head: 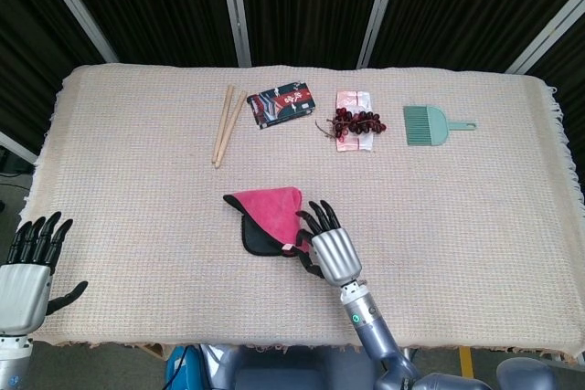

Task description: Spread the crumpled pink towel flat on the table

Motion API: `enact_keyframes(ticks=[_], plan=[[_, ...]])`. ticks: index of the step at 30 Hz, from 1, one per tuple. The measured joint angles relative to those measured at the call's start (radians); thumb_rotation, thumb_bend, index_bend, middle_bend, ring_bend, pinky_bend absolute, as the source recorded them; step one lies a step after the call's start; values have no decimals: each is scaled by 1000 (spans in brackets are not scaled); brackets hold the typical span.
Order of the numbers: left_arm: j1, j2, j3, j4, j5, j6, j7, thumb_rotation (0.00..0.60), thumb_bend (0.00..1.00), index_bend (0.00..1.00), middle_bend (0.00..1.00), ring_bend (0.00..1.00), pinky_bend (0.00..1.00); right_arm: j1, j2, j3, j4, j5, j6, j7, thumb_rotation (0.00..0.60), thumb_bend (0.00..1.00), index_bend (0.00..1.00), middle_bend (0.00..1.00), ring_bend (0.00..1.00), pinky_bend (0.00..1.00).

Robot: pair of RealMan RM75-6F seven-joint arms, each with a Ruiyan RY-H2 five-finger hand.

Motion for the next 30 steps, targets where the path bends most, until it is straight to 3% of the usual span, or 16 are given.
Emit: enact_keyframes(ticks=[8, 14, 17, 24, 30], plan=[[1, 3, 2, -3, 3, 2, -3, 600, 0, 0, 0, 0, 0, -1, 16, -5, -30, -5, 9, -9, 600, 526, 613, 235, 84, 0], [1, 2, -1, -3, -9, -5, -4, 600, 0, 0, 0, 0, 0, 27, 59, 46, -108, -20, 16, -72, 600, 527, 613, 235, 85, 0], [-3, -1, -8, -2, -26, -16, -3, 600, 0, 0, 0, 0, 0, 53, 92, 100, -175, -15, 6, -140, 600, 526, 613, 235, 85, 0], [-21, -14, -29, 1, -74, -54, 1, 600, 0, 0, 0, 0, 0, 141, 179, 280, -335, 82, -46, -332, 600, 527, 613, 235, 85, 0], [-50, -35, -56, -4, -129, -108, 2, 600, 0, 0, 0, 0, 0, 220, 223, 379, -393, 189, -77, -397, 600, 527, 613, 235, 85, 0]])
